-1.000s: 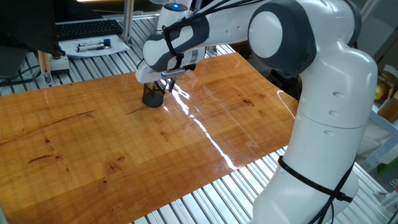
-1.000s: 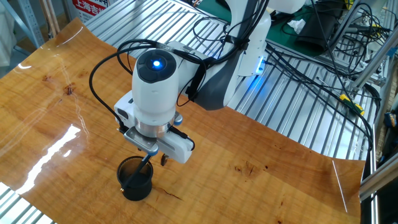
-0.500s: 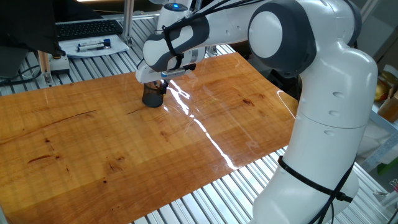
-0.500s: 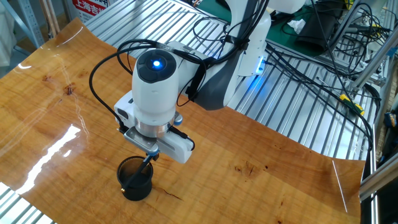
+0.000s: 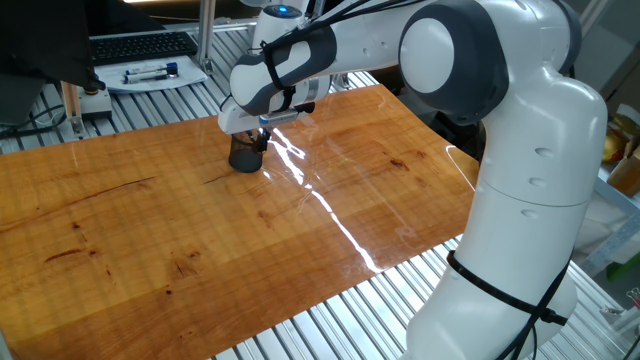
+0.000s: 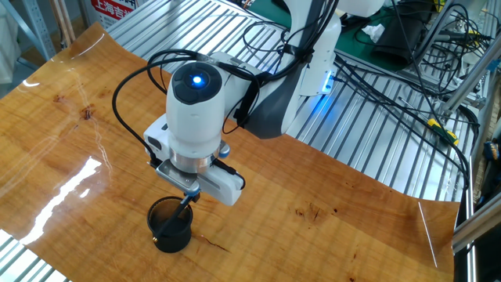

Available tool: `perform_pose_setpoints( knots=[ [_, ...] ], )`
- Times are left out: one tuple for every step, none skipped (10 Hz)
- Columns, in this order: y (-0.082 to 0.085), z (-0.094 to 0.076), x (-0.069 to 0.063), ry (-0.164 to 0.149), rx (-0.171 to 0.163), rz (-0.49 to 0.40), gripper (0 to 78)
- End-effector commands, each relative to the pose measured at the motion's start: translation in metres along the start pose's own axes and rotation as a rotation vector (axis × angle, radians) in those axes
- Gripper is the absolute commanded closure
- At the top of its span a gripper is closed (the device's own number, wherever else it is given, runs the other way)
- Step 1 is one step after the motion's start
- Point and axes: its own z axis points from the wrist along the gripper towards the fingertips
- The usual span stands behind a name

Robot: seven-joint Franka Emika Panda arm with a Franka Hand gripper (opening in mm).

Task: Put the pen into the pen holder

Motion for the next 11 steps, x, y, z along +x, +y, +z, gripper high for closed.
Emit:
perform_pose_setpoints(
  knots=[
    [0.000,-0.002,-0.001,-0.002,0.001,-0.004,76.4],
    [-0.004,-0.034,-0.011,0.052,-0.001,-0.023,76.4],
    [-0.004,-0.036,-0.011,0.055,-0.001,-0.024,76.4],
    [-0.002,-0.046,-0.012,0.069,0.000,-0.024,76.4],
    [0.000,-0.051,-0.012,0.076,0.004,-0.021,76.4],
    [0.002,-0.054,-0.012,0.083,0.007,-0.018,76.4],
    [0.005,-0.060,-0.012,0.117,0.008,-0.010,76.4],
    [0.006,-0.064,-0.010,0.139,0.008,-0.006,76.4],
    [0.007,-0.068,-0.007,0.150,0.011,0.000,76.4],
    [0.010,-0.073,-0.001,0.172,0.016,0.017,76.4],
    [0.013,-0.076,0.006,0.184,0.019,0.039,76.4]
  ],
)
